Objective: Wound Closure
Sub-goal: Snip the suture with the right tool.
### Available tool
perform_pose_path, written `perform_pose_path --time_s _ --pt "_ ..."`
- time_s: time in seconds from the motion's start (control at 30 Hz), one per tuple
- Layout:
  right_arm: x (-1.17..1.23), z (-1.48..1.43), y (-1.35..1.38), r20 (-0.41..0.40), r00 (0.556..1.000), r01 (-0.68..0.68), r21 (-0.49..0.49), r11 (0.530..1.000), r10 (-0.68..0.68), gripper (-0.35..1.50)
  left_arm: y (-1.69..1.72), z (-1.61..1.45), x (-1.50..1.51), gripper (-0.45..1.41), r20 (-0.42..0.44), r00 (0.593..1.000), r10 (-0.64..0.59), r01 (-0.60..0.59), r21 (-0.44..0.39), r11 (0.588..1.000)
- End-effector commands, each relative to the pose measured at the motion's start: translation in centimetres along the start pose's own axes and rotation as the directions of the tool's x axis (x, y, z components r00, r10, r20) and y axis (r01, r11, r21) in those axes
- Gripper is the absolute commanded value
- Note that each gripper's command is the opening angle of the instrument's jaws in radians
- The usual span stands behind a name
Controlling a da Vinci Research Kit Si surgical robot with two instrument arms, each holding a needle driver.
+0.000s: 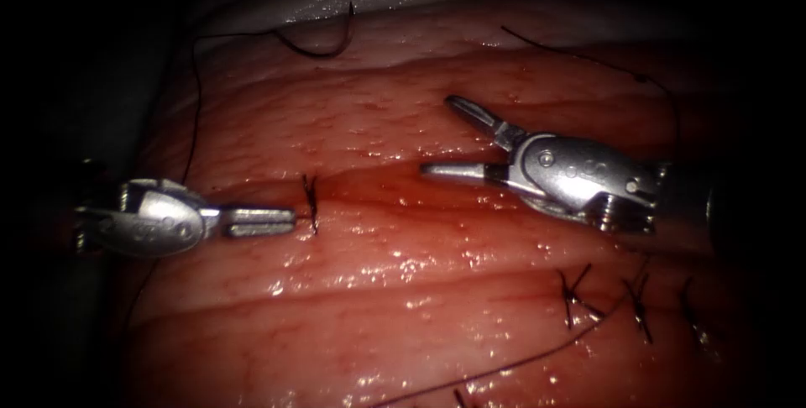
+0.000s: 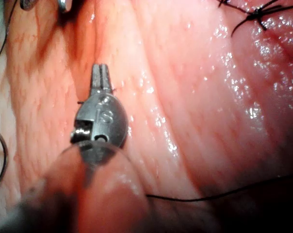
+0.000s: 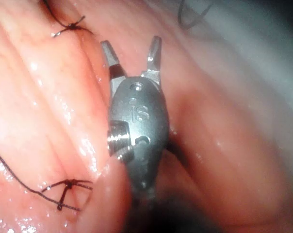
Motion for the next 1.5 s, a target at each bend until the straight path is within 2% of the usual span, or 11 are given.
perform_pose_path --time_s 0.03,0.23,0.33,0.53,0.67,0.87,0.93,1.0,1.5 --pt "-0.06 0.2 -0.16 -0.001 1.0 0.013 0.032 0.999 -0.013 1.35 0.0 0.06 -0.04 -0.45 0.001 1.0 0.001 -0.001 0.002 1.0" --pt "-0.19 0.5 -0.54 0.005 0.997 0.082 0.107 0.991 -0.083 1.35 0.0 0.07 -0.02 -0.45 0.003 1.0 0.0 0.0 0.003 1.0" --pt "-0.2 0.62 -0.64 -0.011 0.994 0.109 0.123 0.986 -0.108 1.25 0.0 0.06 0.0 -0.45 0.004 1.0 -0.001 0.001 0.003 1.0" --pt "-0.14 0.78 -0.69 -0.032 0.98 0.198 0.127 0.972 -0.196 1.25 -0.01 0.05 0.08 -0.45 0.008 1.0 -0.007 0.007 0.008 1.0" --pt "-0.12 0.92 -0.75 -0.044 0.969 0.245 0.104 0.964 -0.242 1.35 -0.03 0.05 0.13 -0.45 0.01 1.0 -0.011 0.011 0.009 1.0" --pt "-0.1 1.13 -0.8 -0.05 0.95 0.313 0.078 0.947 -0.31 1.33 -0.03 0.07 0.16 -0.45 0.013 1.0 -0.013 0.012 0.012 1.0" --pt "-0.07 1.17 -0.79 -0.053 0.945 0.327 0.069 0.942 -0.324 1.26 -0.03 0.06 0.16 -0.45 0.013 1.0 -0.012 0.012 0.011 1.0" --pt "-0.05 1.2 -0.79 -0.055 0.942 0.335 0.064 0.94 -0.332 1.21 -0.03 0.06 0.15 -0.45 0.012 1.0 -0.012 0.012 0.011 1.0" --pt "0.05 1.43 -0.83 -0.08 0.94 0.335 0.026 0.942 -0.332 1.25 0.02 0.08 0.14 -0.45 0.019 1.0 -0.007 0.007 0.016 1.0"
